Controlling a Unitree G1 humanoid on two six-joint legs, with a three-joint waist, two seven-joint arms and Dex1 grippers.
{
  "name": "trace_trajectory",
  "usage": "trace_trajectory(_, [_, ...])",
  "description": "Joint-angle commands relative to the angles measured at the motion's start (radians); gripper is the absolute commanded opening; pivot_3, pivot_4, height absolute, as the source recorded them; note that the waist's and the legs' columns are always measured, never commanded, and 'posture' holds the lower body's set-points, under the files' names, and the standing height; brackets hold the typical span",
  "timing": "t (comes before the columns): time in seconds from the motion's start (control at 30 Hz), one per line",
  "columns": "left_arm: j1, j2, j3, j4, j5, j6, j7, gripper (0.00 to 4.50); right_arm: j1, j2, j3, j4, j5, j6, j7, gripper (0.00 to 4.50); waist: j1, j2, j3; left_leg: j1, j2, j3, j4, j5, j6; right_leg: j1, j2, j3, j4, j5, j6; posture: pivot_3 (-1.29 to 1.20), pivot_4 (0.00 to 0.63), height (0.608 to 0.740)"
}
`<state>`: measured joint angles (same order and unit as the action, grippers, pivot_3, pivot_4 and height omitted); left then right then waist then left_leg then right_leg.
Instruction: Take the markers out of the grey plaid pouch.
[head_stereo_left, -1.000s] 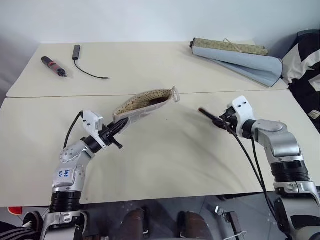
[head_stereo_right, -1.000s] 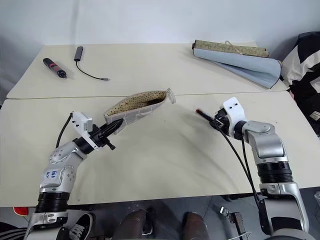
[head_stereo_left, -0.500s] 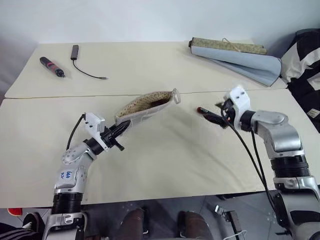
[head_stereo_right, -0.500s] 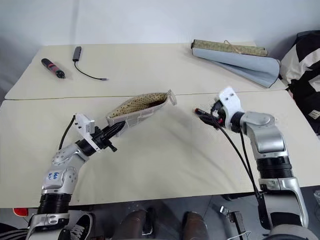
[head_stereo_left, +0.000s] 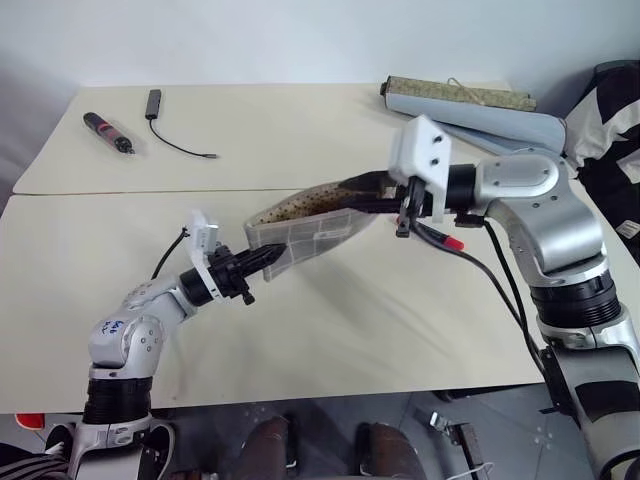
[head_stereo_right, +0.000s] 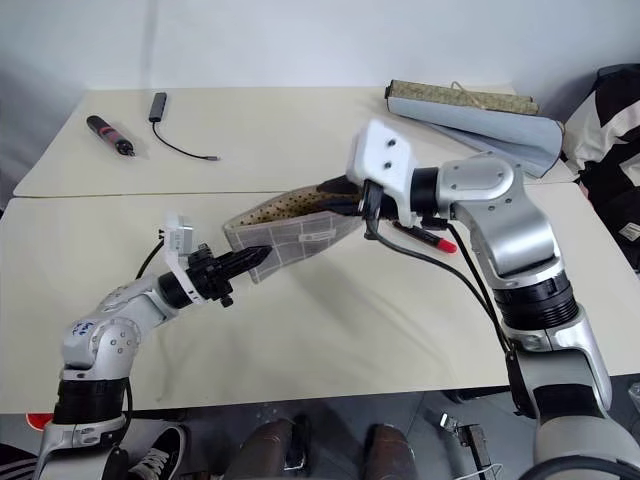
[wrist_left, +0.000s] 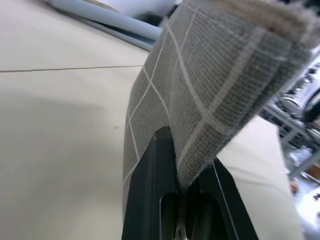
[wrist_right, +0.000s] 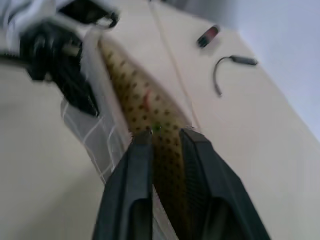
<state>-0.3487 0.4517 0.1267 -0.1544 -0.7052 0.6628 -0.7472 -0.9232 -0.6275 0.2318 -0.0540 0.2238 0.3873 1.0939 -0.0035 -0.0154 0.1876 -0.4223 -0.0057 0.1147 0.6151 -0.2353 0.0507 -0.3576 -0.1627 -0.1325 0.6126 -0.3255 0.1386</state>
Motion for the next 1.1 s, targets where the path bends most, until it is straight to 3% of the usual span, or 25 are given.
trace_trajectory(0.03, [-0.005, 0.01, -0.022, -0.048, 0.017, -0.016, -0.009, 0.0, -0.023, -0.012, 0.015, 0.01, -0.04, -0.059, 0.028, 0.88, 0.0, 0.0, 0.0, 0.0, 0.0, 0.0, 0.0, 0.0, 0.0, 0.0, 0.0, 0.0, 0.0, 0.0, 0.0, 0.0, 0.15, 0.74])
trace_trajectory(0.17, [0.0, 0.007, -0.024, -0.054, 0.013, -0.01, -0.003, 0.0, 0.008, -0.038, 0.073, 0.051, -0.128, -0.142, 0.064, 0.88, -0.002, 0.0, 0.0, 0.0, 0.001, 0.0, 0.0, 0.002, 0.002, 0.0, 0.001, 0.0, -0.001, 0.0, 0.0, 0.0, 0.15, 0.74])
trace_trajectory(0.57, [0.008, -0.006, -0.026, -0.045, -0.033, 0.065, -0.003, 0.0, 0.031, -0.037, 0.061, 0.022, -0.111, -0.148, 0.148, 0.88, -0.001, 0.0, 0.0, 0.0, 0.001, 0.0, 0.0, 0.002, 0.003, 0.0, 0.001, 0.0, -0.001, 0.0, 0.0, 0.0, 0.15, 0.74])
trace_trajectory(0.8, [0.011, 0.013, -0.077, -0.11, -0.056, 0.142, -0.041, 0.0, 0.044, -0.063, 0.185, 0.074, -0.303, -0.205, 0.15, 0.88, -0.001, 0.0, 0.0, 0.0, 0.001, 0.0, 0.0, 0.0, 0.0, 0.0, 0.0, 0.0, -0.001, 0.0, 0.0, 0.0, 0.15, 0.74])
trace_trajectory(1.1, [0.016, -0.003, -0.095, -0.081, -0.056, 0.179, -0.049, 0.0, -0.034, 0.019, 0.301, 0.174, -0.48, -0.279, 0.135, 0.88, -0.007, 0.0, 0.0, 0.001, 0.002, 0.0, 0.0, 0.002, 0.001, 0.0, 0.002, 0.001, 0.0, 0.0, -0.001, 0.0, 0.15, 0.74])
